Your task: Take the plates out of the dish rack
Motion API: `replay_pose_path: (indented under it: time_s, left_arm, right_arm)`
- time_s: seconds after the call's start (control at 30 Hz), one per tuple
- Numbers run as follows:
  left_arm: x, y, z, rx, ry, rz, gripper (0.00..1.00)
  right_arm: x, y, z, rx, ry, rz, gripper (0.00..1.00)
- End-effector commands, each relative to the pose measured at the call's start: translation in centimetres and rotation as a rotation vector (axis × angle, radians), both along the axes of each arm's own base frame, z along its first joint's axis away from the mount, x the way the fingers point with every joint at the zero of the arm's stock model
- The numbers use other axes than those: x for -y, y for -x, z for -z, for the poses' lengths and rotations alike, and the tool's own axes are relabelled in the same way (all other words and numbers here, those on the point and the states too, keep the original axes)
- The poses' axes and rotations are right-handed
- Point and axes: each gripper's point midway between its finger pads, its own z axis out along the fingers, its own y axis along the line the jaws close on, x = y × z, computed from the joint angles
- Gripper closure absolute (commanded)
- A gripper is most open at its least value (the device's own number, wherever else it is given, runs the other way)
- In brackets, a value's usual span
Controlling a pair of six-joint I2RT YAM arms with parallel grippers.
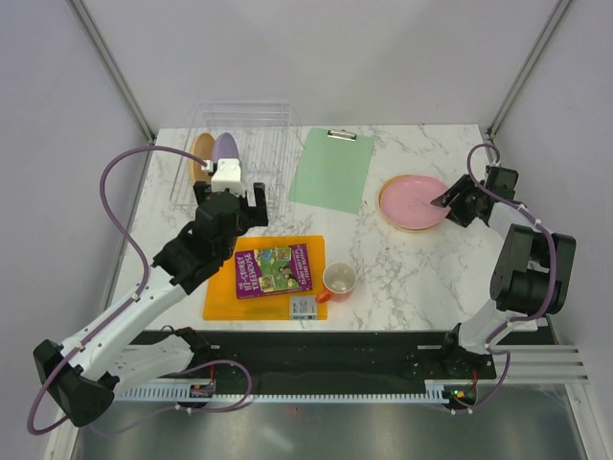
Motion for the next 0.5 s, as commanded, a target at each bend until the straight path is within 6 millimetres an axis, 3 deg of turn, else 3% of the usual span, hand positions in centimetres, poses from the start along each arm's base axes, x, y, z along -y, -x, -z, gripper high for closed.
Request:
replay_pose_path:
  time_s: [0.0,0.03,0.2,0.4,0.47]
  left_arm:
    - [-0.6,0.0,-0.3,0.017,0.000,-0.025,0.00]
    - [-0.5,0.0,-0.2,0.013,-0.001,-0.022,0.00]
    - [-0.4,-0.1,0.4,0.000,-0.012,-0.022,0.00]
    - [-1.2,-1.2,1.3,-0.025,-0.058,-0.078,0.00]
    - [-2.2,-2.0,1.8,-0.042,-0.085,-0.110,0.00]
  right_arm:
    - [-0.1,-0.9,-1.3,0.069,0.007,-0.027,0.32]
    - [0.0,-1.0,-1.6,0.076,0.012,-0.028,0.25]
    - [0.3,-0.7,-2.6,0.062,0.108,-0.039,0.18]
    - [-1.8,-0.9,-4.5,0.078,0.183,-0.105,0.19]
    - [-1.5,-0.9,-6.2,0.093,0.290,-0.085,0.20]
